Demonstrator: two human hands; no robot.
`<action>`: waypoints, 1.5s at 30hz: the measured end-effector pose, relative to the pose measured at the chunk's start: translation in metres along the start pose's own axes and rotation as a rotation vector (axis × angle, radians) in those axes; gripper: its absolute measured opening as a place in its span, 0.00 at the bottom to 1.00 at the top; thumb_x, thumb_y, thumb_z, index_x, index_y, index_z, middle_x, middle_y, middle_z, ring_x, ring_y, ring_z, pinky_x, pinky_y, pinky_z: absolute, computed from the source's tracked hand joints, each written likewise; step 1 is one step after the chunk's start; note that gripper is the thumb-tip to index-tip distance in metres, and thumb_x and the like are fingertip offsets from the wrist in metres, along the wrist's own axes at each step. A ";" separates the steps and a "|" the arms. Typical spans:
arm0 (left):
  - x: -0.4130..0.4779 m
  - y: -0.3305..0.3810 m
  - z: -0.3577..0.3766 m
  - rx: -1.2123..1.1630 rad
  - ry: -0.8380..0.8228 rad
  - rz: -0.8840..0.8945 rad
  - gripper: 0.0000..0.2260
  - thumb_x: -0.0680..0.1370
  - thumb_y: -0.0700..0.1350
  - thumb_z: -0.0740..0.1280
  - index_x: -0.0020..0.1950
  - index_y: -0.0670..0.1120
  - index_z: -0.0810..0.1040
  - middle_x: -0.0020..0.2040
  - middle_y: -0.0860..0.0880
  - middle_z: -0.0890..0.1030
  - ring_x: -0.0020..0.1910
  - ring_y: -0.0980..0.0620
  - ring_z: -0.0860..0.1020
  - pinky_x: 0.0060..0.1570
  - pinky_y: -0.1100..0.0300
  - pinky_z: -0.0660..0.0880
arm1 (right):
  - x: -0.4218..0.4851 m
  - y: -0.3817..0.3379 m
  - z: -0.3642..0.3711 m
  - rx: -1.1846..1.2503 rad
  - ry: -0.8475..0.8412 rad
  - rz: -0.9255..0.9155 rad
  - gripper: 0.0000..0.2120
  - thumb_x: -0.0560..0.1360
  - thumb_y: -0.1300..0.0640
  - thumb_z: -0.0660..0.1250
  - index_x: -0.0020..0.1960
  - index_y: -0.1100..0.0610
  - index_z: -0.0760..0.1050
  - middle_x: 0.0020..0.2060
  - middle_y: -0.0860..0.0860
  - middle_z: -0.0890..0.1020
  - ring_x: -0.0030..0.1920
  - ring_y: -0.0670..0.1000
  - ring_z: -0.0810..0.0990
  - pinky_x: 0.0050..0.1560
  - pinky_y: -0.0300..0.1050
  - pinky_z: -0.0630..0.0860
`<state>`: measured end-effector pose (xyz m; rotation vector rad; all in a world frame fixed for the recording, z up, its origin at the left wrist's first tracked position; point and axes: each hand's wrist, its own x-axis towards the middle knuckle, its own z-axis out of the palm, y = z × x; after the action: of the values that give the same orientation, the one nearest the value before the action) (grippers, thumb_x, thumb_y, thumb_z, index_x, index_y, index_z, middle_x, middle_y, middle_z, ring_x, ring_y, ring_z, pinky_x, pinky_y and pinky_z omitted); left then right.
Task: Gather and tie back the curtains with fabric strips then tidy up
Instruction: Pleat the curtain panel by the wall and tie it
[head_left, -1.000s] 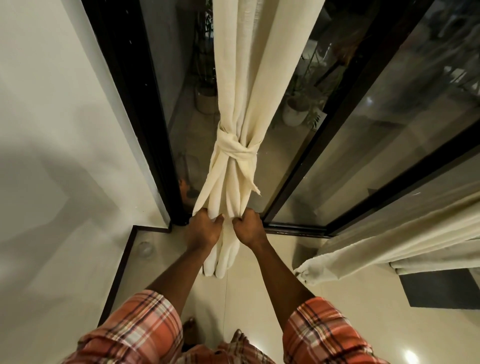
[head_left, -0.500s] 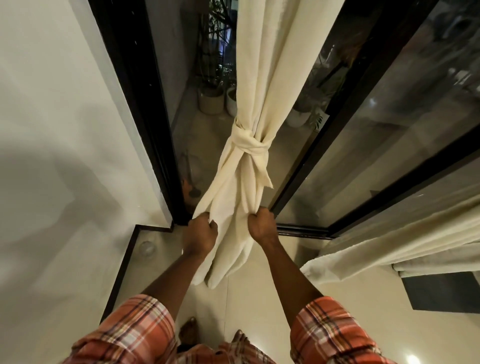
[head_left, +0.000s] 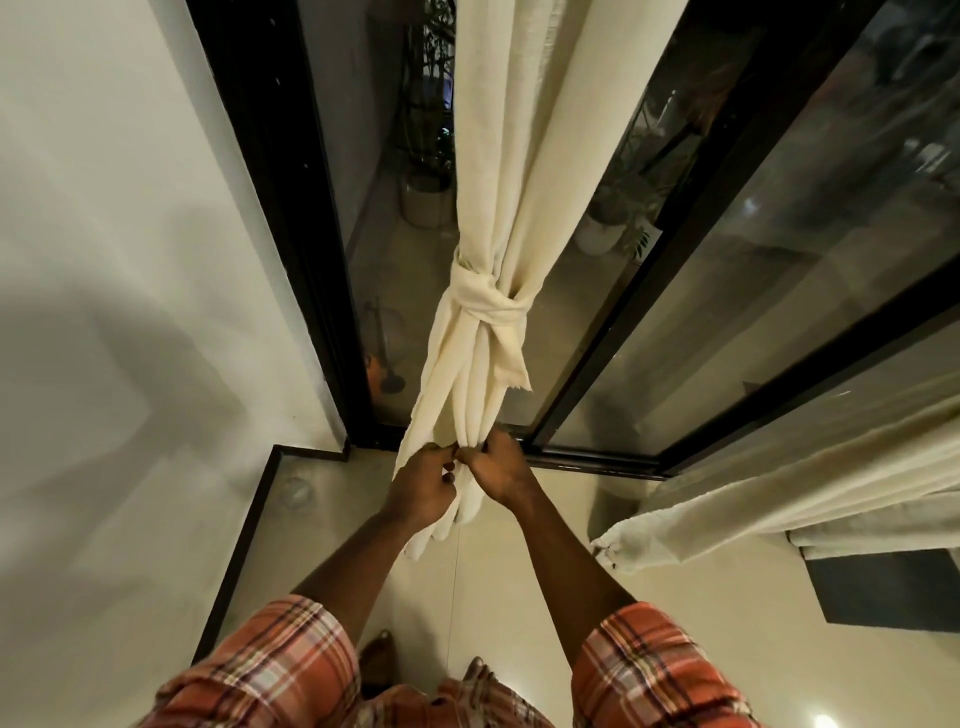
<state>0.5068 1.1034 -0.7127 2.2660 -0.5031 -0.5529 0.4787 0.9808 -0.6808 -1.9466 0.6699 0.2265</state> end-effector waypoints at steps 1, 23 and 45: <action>0.000 0.000 0.000 0.018 0.035 -0.012 0.13 0.78 0.40 0.64 0.62 0.47 0.79 0.54 0.48 0.81 0.53 0.48 0.79 0.53 0.62 0.72 | 0.001 0.001 0.001 -0.023 0.040 -0.001 0.16 0.72 0.57 0.64 0.59 0.57 0.76 0.51 0.53 0.82 0.52 0.55 0.80 0.52 0.49 0.77; 0.007 0.004 -0.014 0.022 0.365 -0.127 0.14 0.78 0.53 0.66 0.56 0.44 0.79 0.51 0.44 0.83 0.50 0.43 0.81 0.47 0.53 0.76 | 0.000 -0.011 0.002 -0.191 0.305 -0.029 0.26 0.74 0.39 0.65 0.63 0.55 0.72 0.54 0.55 0.82 0.54 0.60 0.80 0.53 0.54 0.78; -0.001 0.010 -0.016 -0.078 -0.085 -0.023 0.23 0.79 0.42 0.64 0.73 0.44 0.65 0.63 0.47 0.74 0.64 0.49 0.72 0.63 0.60 0.66 | -0.001 -0.002 -0.006 -0.091 0.105 -0.055 0.16 0.73 0.64 0.62 0.59 0.64 0.76 0.53 0.61 0.82 0.54 0.60 0.80 0.48 0.47 0.76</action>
<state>0.5123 1.1066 -0.6953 2.1840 -0.4901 -0.6711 0.4785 0.9765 -0.6762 -2.0730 0.6841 0.1230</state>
